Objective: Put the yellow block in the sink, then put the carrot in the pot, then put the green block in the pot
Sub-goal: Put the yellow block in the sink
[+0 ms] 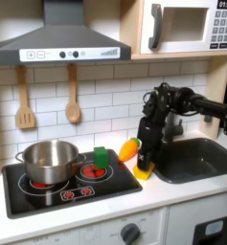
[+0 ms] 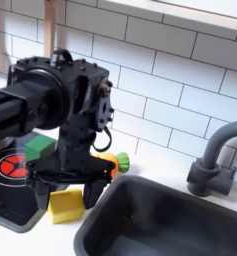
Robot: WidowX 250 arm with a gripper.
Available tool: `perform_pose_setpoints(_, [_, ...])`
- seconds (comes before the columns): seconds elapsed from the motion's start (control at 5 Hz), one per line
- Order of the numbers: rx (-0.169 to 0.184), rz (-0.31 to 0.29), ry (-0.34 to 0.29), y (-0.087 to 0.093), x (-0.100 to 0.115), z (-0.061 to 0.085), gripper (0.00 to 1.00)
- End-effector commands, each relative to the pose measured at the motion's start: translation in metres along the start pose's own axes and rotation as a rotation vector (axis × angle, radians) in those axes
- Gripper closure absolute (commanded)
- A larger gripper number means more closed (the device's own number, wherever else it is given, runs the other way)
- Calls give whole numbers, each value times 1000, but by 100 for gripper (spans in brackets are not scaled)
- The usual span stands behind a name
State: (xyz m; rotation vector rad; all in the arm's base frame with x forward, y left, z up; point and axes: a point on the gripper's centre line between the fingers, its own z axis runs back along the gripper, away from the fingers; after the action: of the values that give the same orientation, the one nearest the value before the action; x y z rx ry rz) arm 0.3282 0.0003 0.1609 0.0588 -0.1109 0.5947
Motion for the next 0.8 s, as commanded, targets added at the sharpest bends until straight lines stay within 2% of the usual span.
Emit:
perform_pose_setpoints(0.0, [-7,30,-7,-2,2,-4,0])
perform_pose_setpoints(0.2, [-5,40,-15,-2,3,-5,0])
perform_pose_setpoints(0.6, [-11,19,-13,0,2,-11,0])
